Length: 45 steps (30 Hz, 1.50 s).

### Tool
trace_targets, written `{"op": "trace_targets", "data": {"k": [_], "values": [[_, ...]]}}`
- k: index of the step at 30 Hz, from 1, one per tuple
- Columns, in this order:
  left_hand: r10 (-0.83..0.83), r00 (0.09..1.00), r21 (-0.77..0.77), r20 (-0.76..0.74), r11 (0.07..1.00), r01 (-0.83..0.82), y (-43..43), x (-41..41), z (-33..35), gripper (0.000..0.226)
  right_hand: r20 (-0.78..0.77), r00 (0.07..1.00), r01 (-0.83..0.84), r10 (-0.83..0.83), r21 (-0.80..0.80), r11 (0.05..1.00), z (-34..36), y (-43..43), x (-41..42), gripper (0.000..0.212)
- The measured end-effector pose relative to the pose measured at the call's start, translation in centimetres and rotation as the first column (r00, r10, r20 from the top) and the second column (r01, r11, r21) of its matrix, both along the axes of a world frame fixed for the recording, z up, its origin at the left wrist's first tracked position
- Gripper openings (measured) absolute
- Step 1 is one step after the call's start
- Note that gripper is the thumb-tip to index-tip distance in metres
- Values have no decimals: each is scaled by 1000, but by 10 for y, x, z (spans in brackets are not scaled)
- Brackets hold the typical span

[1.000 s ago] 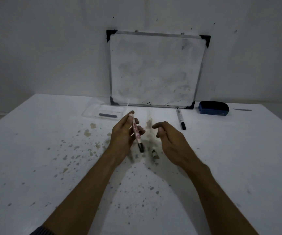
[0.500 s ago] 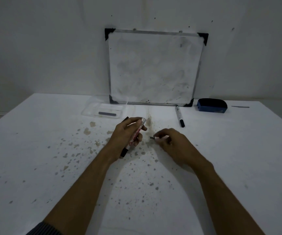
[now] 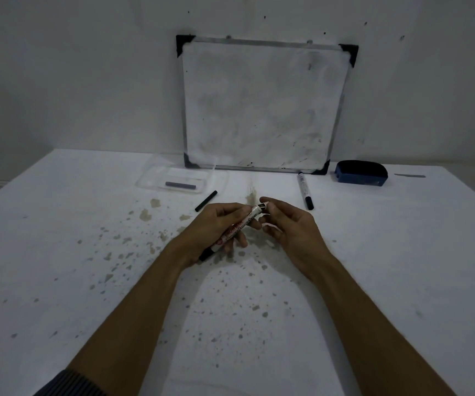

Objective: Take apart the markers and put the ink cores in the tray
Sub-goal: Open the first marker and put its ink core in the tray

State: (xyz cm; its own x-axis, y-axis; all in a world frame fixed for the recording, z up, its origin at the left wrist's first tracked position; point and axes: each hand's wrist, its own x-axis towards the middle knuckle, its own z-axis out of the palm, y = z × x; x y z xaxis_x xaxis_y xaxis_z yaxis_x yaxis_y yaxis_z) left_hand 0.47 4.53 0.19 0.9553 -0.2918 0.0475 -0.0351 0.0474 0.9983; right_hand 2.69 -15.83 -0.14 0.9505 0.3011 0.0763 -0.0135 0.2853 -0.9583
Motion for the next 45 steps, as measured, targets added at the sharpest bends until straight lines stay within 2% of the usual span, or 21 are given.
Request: {"op": "trace_targets", "data": {"k": [2,6,8,15,21,31,37,40,43,45], "values": [[9,1000,8,1,1000,-9,-1,0,0,29,55,998,28,-26,-26,999,0,-1,0,23],[50,999,41,4,998,-50,-5,0,-1,22,271,960,131,-62,-246,960,0,-2,-1,28],[69,998,49,16,996,-69,-8,-1,-1,22,309,950,138,-40,-301,943,1,-4,-2,28],[113,992,63,58,991,-117,-10,-7,3,24,273,962,60,19,-279,958,7,-13,-2,28],[116,990,121,86,985,-126,-8,-13,7,29,275,961,66,20,-298,952,8,-14,-4,27],[130,982,155,138,976,-151,-11,-15,8,24,310,949,86,47,-401,912,6,-16,-4,27],[147,979,138,138,976,-166,-12,-16,5,23,291,955,51,62,-365,930,8,-18,-8,27],[201,971,160,128,962,-220,-21,-12,5,24,263,964,102,-21,-301,948,4,-10,-9,31],[272,960,72,71,958,-277,-32,-10,8,26,164,973,194,-162,-209,959,7,-3,-12,39],[296,955,-50,0,954,-295,-35,-9,11,26,143,968,242,-207,-311,919,13,-3,-16,42]]}}
